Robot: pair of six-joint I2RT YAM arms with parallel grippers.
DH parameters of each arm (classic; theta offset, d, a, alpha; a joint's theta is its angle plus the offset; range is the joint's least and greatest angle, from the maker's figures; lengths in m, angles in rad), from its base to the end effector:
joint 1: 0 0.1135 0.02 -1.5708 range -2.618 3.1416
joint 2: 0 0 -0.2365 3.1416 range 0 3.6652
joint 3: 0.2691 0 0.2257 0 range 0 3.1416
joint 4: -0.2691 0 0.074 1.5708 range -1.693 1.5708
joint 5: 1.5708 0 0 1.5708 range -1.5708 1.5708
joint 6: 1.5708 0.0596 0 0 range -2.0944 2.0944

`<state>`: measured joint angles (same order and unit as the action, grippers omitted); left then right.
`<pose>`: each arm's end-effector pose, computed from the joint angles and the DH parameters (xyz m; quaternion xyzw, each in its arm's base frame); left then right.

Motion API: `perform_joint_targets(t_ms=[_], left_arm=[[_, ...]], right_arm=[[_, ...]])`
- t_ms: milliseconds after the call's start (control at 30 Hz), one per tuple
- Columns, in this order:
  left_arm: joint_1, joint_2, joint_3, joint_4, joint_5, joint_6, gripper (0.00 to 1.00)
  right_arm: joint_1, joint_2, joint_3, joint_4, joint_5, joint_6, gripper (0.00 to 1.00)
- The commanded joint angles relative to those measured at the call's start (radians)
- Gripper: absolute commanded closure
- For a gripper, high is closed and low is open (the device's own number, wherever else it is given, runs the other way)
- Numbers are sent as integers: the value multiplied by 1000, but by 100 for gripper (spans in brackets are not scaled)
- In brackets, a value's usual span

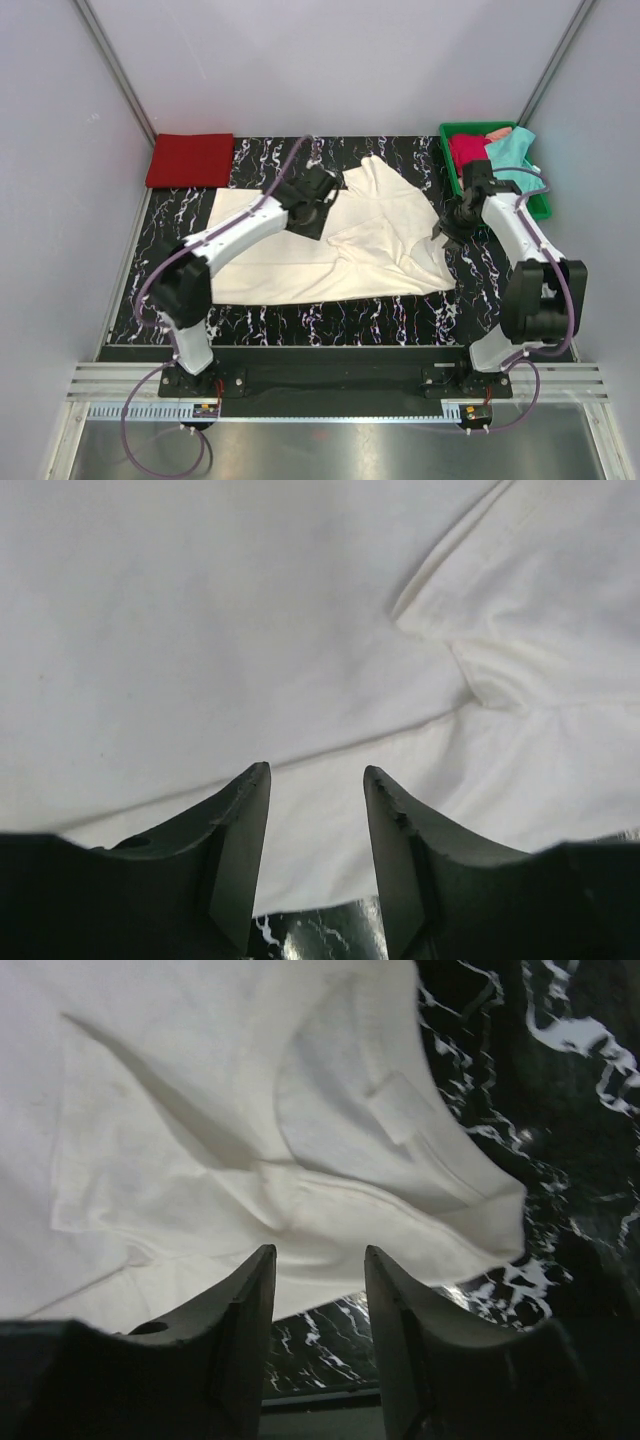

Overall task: Fold and stack the t-shirts
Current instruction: Fold the tshirt

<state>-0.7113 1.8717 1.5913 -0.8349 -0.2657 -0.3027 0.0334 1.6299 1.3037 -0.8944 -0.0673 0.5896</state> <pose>0.2932 -0.2321 0.2187 0.1666 0.9516 0.0041 0.2583 0.3048 0.0142 0.2113 0.2645 0.9479 0.0849 0.1556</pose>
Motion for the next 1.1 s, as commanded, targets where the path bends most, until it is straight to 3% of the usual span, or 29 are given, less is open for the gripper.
perform_joint_targets(t_ms=[0,67,200,500,633,900,1067], left_arm=[[56,-138,-134,14,115,-48,55],[117,-195,-247,43,155,-61,57],[268,-267,-408,98,322,-104,63],[587,-313,-597,215,528,-130,70],[659,-307,-642,229,559,-122,72],[777,-286,-682,235,605,-107,72],[822,-246,-683,240,617,-111,73]], right_arm=[[-55,-97,-108,-63,63,4,60],[-63,-107,-124,-89,125,9,61],[-90,-99,-158,-152,126,33,46],[-144,-84,-251,-114,86,59,53],[-150,-74,-285,-54,43,50,53],[-150,-19,-303,-9,-29,29,44],[-150,-10,-319,20,-22,68,47]])
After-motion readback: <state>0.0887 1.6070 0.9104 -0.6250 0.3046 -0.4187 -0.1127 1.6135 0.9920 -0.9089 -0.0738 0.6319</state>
